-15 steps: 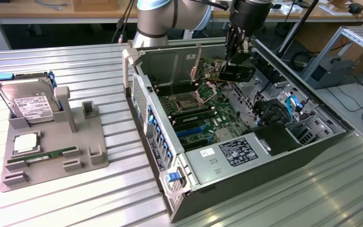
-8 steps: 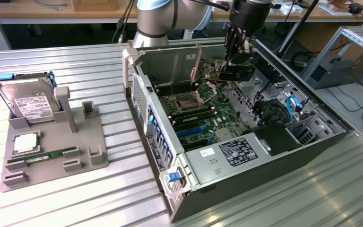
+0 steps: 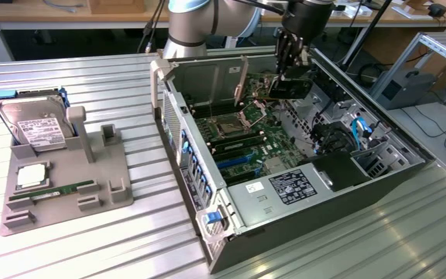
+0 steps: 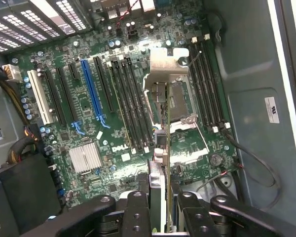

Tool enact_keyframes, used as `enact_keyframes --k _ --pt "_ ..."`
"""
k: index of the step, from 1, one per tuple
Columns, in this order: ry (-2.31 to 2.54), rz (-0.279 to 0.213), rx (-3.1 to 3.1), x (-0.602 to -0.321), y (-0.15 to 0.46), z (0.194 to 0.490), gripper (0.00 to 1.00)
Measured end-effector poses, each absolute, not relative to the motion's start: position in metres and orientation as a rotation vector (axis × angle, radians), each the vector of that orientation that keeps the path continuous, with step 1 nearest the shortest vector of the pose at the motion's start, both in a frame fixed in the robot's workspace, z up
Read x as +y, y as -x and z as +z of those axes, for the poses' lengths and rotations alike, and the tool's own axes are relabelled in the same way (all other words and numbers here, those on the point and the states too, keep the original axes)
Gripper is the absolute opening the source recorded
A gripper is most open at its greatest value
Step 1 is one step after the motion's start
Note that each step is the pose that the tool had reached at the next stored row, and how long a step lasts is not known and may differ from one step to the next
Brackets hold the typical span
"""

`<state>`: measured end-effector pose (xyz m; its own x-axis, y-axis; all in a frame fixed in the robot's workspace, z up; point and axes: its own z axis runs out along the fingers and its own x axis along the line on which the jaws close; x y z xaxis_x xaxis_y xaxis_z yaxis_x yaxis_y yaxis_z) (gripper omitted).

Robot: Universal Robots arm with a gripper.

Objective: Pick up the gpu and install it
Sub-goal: 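Insert the gpu into the slot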

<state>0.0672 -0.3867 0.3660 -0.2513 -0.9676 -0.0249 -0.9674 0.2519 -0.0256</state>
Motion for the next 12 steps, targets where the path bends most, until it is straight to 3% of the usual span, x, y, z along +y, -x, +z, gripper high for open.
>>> enact_keyframes --k 12 --pt "1.994 -0.007 2.382 -0.3867 -0.0672 0.3659 0.27"
